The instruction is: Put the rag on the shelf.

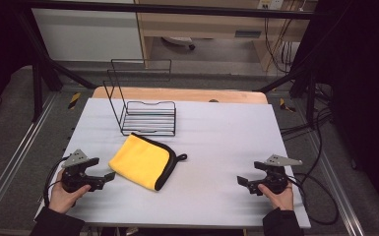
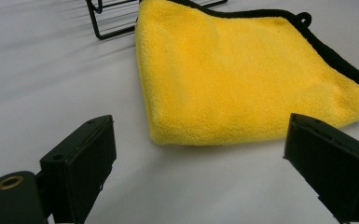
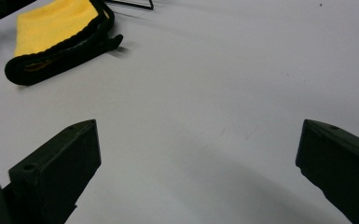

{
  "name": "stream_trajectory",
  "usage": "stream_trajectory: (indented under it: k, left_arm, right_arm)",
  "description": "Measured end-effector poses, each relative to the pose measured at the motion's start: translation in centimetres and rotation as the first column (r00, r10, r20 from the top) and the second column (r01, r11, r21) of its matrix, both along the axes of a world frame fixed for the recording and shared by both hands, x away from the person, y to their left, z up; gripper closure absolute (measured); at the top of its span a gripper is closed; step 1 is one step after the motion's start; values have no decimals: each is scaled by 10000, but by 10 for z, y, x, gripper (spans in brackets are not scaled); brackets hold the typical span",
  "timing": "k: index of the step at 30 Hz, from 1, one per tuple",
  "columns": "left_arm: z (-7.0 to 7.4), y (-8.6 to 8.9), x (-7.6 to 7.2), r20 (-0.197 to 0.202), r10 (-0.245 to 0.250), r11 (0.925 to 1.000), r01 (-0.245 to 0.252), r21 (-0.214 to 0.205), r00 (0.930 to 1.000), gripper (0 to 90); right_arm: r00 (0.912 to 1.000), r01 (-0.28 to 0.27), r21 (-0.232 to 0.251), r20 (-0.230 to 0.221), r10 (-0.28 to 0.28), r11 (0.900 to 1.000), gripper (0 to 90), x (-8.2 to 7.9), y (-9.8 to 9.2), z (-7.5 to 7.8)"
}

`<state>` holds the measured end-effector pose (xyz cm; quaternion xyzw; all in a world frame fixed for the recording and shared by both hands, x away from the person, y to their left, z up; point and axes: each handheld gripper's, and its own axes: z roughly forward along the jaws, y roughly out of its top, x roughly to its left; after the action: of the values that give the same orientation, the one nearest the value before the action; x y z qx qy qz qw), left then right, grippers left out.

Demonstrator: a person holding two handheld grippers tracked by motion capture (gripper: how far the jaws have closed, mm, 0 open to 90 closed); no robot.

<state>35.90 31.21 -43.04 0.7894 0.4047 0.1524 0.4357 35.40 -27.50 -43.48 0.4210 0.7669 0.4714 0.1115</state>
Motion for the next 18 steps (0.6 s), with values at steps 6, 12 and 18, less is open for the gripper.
stream_trajectory:
  k: [6, 12, 18]
  left_arm:
    - [2, -5, -2, -14, -52, 10000, 52, -9, 10000, 88]
    - [3, -12, -2, -41, -105, 9999, 105, 59, 9999, 82]
    - [6, -23, -3, -94, -145, 9998, 147, 158, 9999, 68]
  right_arm:
    - [10000, 32, 17, -28, -32, 10000, 5, -1, 0, 0]
    - [10000, 39, 13, 8, -39, 10000, 7, -1, 1, 0]
    - [10000, -11, -49, -16, 11, 10000, 8, -1, 2, 0]
